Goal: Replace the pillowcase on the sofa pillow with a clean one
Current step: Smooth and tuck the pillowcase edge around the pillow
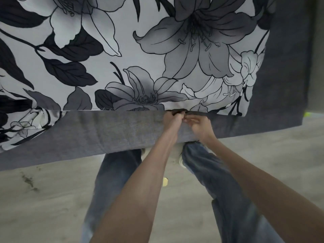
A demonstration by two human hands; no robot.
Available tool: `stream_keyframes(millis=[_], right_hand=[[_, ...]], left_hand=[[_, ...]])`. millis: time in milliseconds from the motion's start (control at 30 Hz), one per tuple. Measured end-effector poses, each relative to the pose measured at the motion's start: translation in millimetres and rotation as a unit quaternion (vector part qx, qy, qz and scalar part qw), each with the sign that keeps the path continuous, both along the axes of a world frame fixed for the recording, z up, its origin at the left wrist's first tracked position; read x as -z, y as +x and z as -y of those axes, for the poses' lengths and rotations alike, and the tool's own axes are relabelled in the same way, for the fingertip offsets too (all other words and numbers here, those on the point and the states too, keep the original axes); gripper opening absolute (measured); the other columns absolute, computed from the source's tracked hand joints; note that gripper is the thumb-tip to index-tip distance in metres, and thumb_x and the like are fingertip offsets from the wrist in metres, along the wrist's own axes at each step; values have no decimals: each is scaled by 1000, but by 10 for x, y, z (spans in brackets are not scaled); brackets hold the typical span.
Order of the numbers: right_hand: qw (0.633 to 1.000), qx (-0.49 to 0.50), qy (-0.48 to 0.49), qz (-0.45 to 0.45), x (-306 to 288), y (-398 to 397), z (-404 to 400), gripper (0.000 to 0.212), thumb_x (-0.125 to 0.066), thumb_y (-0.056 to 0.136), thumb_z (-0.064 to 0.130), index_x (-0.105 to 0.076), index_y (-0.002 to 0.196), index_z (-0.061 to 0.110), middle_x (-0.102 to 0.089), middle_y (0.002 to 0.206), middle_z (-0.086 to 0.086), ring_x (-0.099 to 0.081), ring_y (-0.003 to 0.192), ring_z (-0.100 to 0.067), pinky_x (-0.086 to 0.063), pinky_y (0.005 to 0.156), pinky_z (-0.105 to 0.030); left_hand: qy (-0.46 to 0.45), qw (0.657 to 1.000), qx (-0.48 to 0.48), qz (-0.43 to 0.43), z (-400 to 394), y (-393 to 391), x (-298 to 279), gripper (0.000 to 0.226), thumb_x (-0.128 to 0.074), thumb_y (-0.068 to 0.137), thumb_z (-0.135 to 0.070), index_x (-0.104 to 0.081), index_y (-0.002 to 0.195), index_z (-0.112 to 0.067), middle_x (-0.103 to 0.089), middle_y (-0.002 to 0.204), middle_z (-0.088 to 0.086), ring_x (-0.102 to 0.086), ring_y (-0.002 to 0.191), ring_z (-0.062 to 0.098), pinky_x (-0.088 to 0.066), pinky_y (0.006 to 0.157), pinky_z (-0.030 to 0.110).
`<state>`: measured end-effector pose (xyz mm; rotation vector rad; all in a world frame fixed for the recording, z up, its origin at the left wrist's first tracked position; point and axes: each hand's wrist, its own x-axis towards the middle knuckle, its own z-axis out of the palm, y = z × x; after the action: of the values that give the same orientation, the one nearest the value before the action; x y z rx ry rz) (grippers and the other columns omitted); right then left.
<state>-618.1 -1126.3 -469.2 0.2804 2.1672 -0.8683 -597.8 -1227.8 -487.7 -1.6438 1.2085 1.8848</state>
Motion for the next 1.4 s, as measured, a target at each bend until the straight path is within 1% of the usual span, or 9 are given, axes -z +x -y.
stream_keyframes(millis=[133,267,367,567,700,800,1000,1133,1400], right_hand=[[922,317,-113,192,38,-26,-55,25,-50,91,2,-63,112,5,-67,93,-6,-58,77,-14,-49,71,-28],[843,470,-166,203,52,-163,103,10,-55,90,4,-60,89,12,-63,56,5,-52,51,-7,-47,53,-22],[844,489,-152,158,36,-212,206,16,-56,86,-1,-59,75,11,-60,58,-1,-49,44,-7,-38,46,-20],[828,497,-202,162,-38,-202,234,11,-49,82,-2,-59,83,3,-60,65,-7,-52,54,-15,-37,48,-23],[832,489,-204,163,-67,-230,273,13,-47,81,-5,-56,78,3,-59,64,-9,-52,57,-19,-38,51,-27],[816,529,-166,165,-66,-212,315,12,-53,83,-5,-56,78,6,-60,67,-9,-53,56,-19,-41,55,-30],[796,571,-116,164,-97,-204,401,18,-53,89,3,-53,72,6,-55,36,-1,-47,28,-14,-36,35,-17],[783,602,-101,120,-51,-276,445,28,-39,86,-10,-51,67,6,-51,62,-5,-35,47,-13,-28,45,-23],[758,647,-46,64,-108,-246,662,24,-45,92,-3,-45,70,8,-50,66,-4,-39,51,-13,-32,47,-23]], left_hand=[[10,988,-143,60,-99,-160,-38,16,-63,78,7,-64,93,2,-69,92,14,-63,78,22,-53,70,28],[136,972,-193,3,-113,-197,-136,22,-44,93,-5,-60,77,-3,-65,68,11,-58,56,21,-46,52,27],[175,963,-202,-31,-61,-234,-114,40,-37,93,-6,-60,60,-9,-63,56,3,-55,50,15,-40,46,21],[161,982,-102,10,-7,-381,-143,29,-32,89,-10,-43,62,-13,-42,40,-3,-36,34,11,-23,35,18],[187,979,-76,14,35,-267,-120,28,-35,90,-7,-45,65,-13,-49,43,-3,-42,32,9,-27,33,17],[232,966,-114,15,38,-133,-120,30,-36,94,-7,-48,67,-12,-51,42,-4,-45,33,7,-31,32,16],[300,920,-251,30,19,-2,-139,31,-31,96,-8,-44,67,-10,-42,43,-3,-40,32,6,-28,29,15],[259,915,-310,18,320,12,-146,36,-26,94,-3,-41,63,-11,-36,41,-3,-33,29,7,-23,27,16],[228,906,-356,-2,1242,330,-171,34,-28,95,-2,-43,66,-10,-40,41,-3,-38,29,7,-23,28,15]])
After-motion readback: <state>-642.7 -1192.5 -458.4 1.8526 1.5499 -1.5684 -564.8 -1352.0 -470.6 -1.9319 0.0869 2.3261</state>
